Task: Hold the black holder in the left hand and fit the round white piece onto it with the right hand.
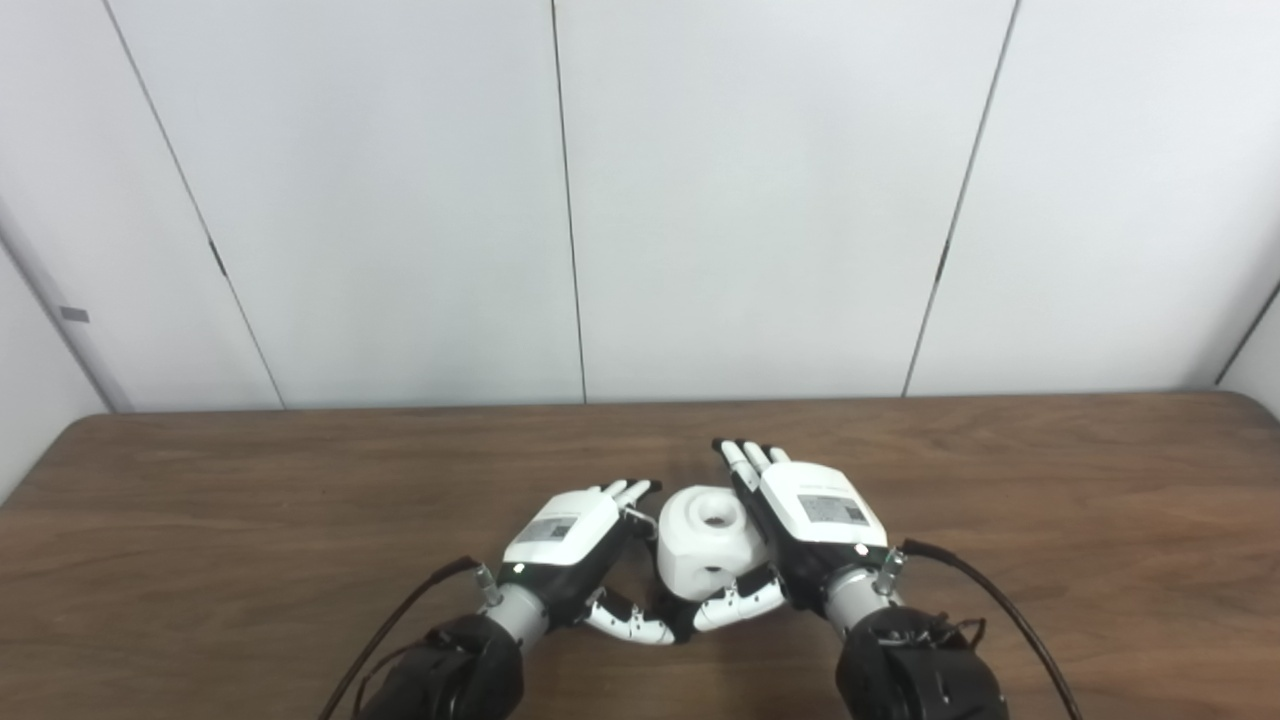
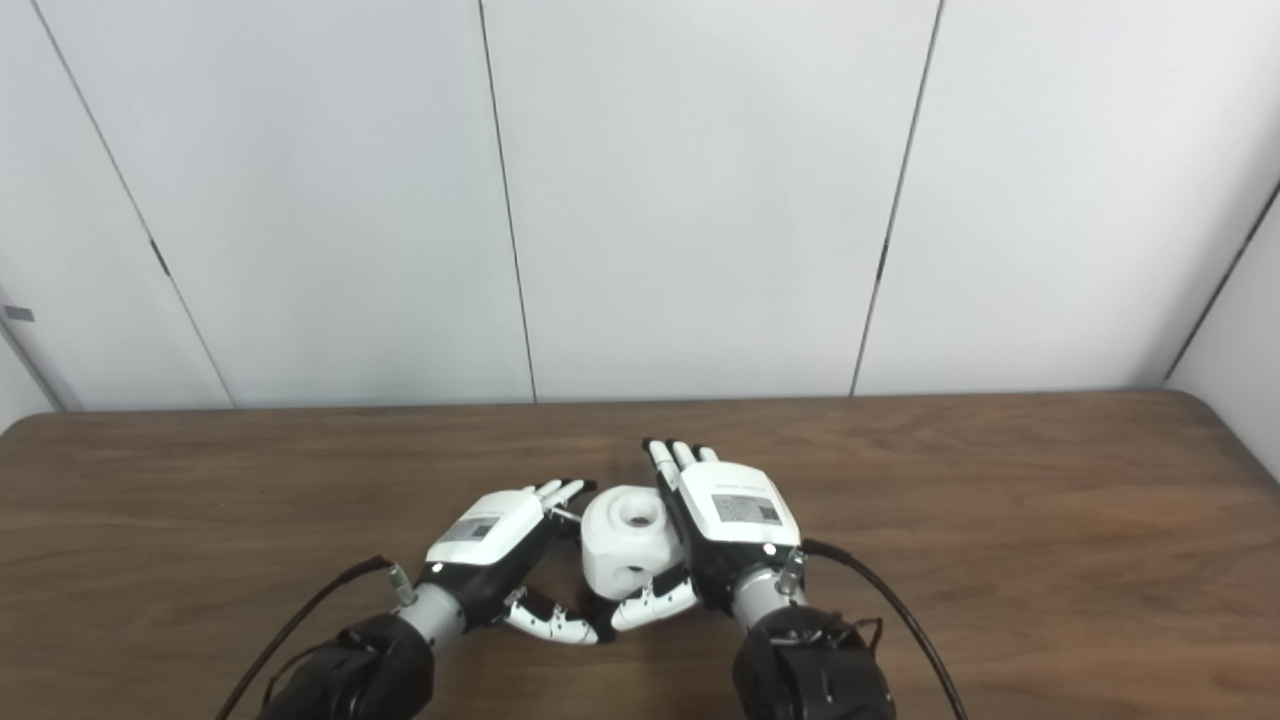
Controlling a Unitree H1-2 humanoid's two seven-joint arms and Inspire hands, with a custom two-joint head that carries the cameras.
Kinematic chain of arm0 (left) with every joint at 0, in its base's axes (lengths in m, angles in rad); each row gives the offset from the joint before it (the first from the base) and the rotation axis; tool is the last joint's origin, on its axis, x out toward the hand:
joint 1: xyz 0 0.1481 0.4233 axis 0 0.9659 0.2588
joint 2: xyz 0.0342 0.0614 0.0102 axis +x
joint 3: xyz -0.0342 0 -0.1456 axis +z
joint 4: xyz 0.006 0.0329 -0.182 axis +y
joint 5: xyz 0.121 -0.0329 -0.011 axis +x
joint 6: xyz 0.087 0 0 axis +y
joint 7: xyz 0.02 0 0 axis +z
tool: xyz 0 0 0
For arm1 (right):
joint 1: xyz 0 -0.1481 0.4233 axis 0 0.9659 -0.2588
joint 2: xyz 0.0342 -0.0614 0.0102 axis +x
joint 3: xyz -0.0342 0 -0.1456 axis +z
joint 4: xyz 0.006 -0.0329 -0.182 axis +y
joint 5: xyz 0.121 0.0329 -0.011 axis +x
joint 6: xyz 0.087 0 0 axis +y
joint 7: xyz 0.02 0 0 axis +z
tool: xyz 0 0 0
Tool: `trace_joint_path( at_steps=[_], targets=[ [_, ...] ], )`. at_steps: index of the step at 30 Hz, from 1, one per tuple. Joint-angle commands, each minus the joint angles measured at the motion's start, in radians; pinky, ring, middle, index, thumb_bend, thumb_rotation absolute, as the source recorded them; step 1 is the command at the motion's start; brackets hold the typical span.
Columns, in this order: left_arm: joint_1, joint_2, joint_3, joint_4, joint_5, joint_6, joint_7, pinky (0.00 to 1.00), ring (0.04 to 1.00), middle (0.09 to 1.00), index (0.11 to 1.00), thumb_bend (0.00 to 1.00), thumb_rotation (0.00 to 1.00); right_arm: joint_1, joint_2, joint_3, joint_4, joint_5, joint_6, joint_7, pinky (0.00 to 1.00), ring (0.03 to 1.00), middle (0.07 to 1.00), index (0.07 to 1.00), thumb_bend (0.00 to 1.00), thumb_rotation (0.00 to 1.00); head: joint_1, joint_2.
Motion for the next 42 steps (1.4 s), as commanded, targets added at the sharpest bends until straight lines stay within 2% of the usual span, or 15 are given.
trace_joint_path(
  at_steps=[1,15,22,27,33,42],
  targets=[
    [-0.019,0.022,0.009,-0.022,0.028,0.014,-0.001,1.00,1.000,0.983,0.705,1.00,0.30,-0.029,0.000,0.003,-0.009,0.002,-0.003,-0.015,0.68,1.000,1.000,1.000,1.00,0.49,0.001,0.001],
    [-0.015,0.054,0.017,-0.087,0.065,0.093,-0.080,1.00,1.000,0.999,0.835,1.00,0.35,-0.026,-0.004,-0.004,-0.003,0.018,0.002,-0.025,0.69,1.000,1.000,1.000,1.00,0.49,0.003,-0.010],
    [-0.001,0.064,0.043,-0.103,0.053,0.102,-0.082,1.00,1.000,1.000,0.899,1.00,0.38,-0.025,-0.009,-0.010,-0.002,0.026,0.007,-0.026,0.70,1.000,1.000,1.000,1.00,0.48,0.003,-0.014],
    [0.009,0.067,0.060,-0.121,0.061,0.120,-0.086,1.00,0.999,1.000,0.906,1.00,0.39,-0.024,-0.013,-0.017,-0.003,0.042,0.011,-0.030,0.71,1.000,1.000,1.000,1.00,0.48,0.002,-0.015],
    [0.020,0.073,0.080,-0.152,0.055,0.152,-0.107,1.00,1.000,1.000,0.907,1.00,0.35,-0.022,-0.022,-0.023,-0.005,0.054,0.020,-0.030,0.71,1.000,1.000,1.000,1.00,0.48,0.002,-0.018],
    [0.028,0.078,0.088,-0.158,0.055,0.175,-0.118,1.00,1.000,1.000,0.904,1.00,0.35,-0.026,-0.034,-0.015,-0.005,0.058,0.031,-0.032,0.71,1.000,1.000,1.000,1.00,0.49,0.004,-0.018]
  ],
)
